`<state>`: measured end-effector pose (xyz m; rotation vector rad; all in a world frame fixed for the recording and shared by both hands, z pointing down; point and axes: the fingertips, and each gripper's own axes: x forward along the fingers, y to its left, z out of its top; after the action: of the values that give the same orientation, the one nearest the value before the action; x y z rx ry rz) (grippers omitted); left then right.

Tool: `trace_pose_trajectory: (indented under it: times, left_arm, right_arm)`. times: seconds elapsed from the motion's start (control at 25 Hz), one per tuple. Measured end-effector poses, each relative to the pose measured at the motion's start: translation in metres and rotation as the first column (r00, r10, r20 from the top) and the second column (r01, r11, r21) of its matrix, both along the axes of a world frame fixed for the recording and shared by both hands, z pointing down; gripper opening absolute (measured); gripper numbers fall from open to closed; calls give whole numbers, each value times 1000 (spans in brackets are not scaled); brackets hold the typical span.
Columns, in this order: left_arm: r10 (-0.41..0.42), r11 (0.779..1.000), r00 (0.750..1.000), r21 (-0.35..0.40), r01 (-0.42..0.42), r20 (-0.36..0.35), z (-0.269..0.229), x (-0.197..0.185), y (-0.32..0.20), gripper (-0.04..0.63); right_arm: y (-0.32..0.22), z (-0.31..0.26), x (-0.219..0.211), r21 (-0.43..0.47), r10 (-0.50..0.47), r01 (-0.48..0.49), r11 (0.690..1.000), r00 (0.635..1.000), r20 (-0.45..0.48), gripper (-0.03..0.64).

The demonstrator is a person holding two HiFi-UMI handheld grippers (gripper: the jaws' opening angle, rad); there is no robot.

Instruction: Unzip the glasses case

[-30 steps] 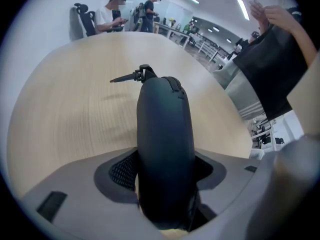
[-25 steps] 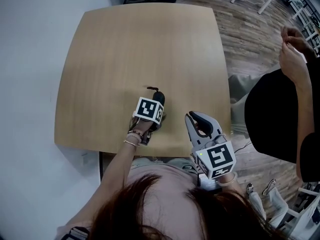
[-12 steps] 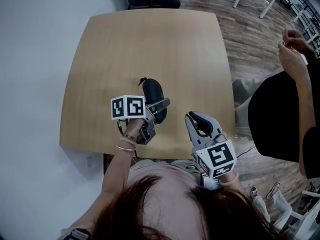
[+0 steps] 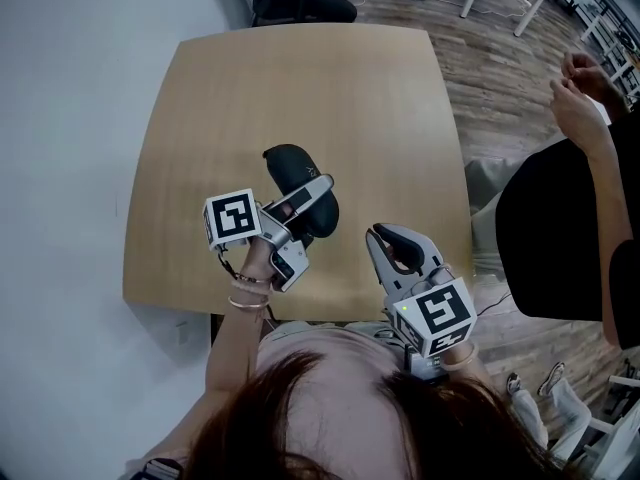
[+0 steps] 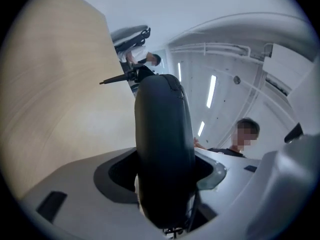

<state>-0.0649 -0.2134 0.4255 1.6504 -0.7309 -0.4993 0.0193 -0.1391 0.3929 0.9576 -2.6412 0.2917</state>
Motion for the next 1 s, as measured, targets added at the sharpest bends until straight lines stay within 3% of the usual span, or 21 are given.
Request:
trace_pose_trajectory:
  times: [0.12,0.36,0.56,0.76,1.0]
  left_arm:
    - [-49,998,997,44,52,-64,-16,-4,-5,285]
    - [-138,974,987,169,149,-77,-53,-7,-6,285]
    - [-211,927,971,293,234,-108,-89,-11,-1,285]
    - [-249,875,963,404,268,-99,-118,-21,-1,285]
    - [-257,843,960,461,277,-107,-131,-20,1,285]
  right_arm:
    - [0,-2,-5,-8,-13,13,1000,1000,23,43]
    - [2,-9,-11,-4,-39,40,999,997,61,44]
    - [14,-24,-20,-39,-86,91,995,990,116,44]
    - [13,-40,-35,-3,-115,117,993,977,182,44]
    - [14,-44,-45,4,-142,144,990,967,213,54]
